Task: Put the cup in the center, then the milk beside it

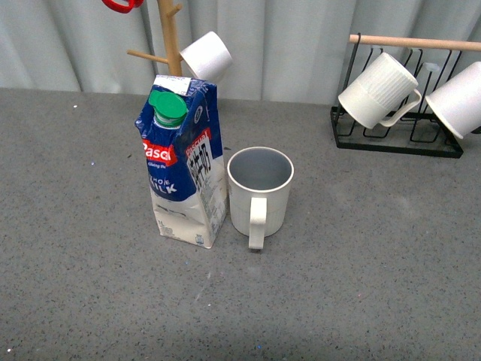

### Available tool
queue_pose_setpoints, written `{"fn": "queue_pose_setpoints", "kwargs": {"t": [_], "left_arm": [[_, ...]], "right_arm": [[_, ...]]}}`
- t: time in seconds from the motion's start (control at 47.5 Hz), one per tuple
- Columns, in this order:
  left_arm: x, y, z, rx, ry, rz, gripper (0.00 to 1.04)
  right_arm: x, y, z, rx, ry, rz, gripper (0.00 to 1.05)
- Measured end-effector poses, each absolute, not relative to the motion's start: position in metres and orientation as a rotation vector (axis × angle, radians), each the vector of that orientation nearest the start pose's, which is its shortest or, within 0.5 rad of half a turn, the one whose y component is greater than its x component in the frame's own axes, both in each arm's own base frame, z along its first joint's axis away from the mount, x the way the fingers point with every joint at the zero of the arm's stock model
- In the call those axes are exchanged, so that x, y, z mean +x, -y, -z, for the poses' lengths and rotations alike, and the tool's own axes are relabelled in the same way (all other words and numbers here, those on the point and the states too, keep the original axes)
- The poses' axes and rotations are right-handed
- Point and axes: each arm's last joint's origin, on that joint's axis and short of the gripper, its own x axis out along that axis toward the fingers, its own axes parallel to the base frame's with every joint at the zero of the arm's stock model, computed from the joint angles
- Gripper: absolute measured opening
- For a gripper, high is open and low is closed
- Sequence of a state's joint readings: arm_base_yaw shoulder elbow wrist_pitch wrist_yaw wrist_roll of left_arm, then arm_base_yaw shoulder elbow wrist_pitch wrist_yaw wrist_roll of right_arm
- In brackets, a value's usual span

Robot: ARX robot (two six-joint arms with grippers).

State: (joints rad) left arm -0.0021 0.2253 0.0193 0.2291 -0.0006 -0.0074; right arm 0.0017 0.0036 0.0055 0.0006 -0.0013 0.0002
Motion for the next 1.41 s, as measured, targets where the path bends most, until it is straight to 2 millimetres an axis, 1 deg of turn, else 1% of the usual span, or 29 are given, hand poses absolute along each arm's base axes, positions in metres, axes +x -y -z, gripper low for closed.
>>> {"fn": "queue_pose_setpoints", "kwargs": {"t": [0.253,0.337,0.4,0.526,0.611,0.653,0.716,0.758,0.8,0.842,0.884,0.926,0.989,1.032,1.411], "left_arm": [[0.107,0.0,-0.173,-0.007,0.023,0.002,0.04],[0.1,0.0,-0.168,-0.007,-0.012,0.002,0.04],[0.097,0.0,-0.17,-0.007,0.016,0.002,0.04],[0.097,0.0,-0.17,-0.007,0.015,0.002,0.04],[0.097,0.0,-0.17,-0.007,0.015,0.002,0.2],[0.097,0.0,-0.17,-0.007,0.015,0.002,0.3],[0.097,0.0,-0.17,-0.007,0.015,0.002,0.43],[0.097,0.0,-0.17,-0.007,0.015,0.002,0.54],[0.097,0.0,-0.17,-0.007,0.015,0.002,0.61],[0.097,0.0,-0.17,-0.007,0.015,0.002,0.72],[0.097,0.0,-0.17,-0.007,0.015,0.002,0.79],[0.097,0.0,-0.17,-0.007,0.015,0.002,0.89],[0.097,0.0,-0.17,-0.006,0.015,0.002,1.0],[0.097,0.0,-0.17,-0.005,0.015,0.002,0.98],[0.097,0.0,-0.17,-0.005,0.015,0.002,0.98]], "right_arm": [[0.098,0.0,-0.165,0.0,0.002,-0.003,0.95],[0.098,0.0,-0.165,0.0,0.002,-0.003,0.95],[0.098,0.0,-0.165,0.0,0.002,-0.003,0.95],[0.098,0.0,-0.165,0.0,0.002,-0.003,0.95],[0.098,0.0,-0.165,0.0,0.002,-0.003,0.95],[0.098,0.0,-0.165,0.0,0.002,-0.003,0.95],[0.098,0.0,-0.165,0.0,0.002,-0.003,0.95],[0.098,0.0,-0.165,0.0,0.002,-0.003,0.95],[0.098,0.0,-0.165,0.0,0.002,-0.003,0.95],[0.098,0.0,-0.165,0.0,0.002,-0.003,0.95],[0.098,0.0,-0.165,0.0,0.002,-0.003,0.95],[0.098,0.0,-0.165,0.0,0.002,-0.003,0.95],[0.098,0.0,-0.165,0.0,0.002,-0.003,0.95],[0.098,0.0,-0.165,0.0,0.002,-0.003,0.95],[0.098,0.0,-0.165,0.0,0.002,-0.003,0.95]]}}
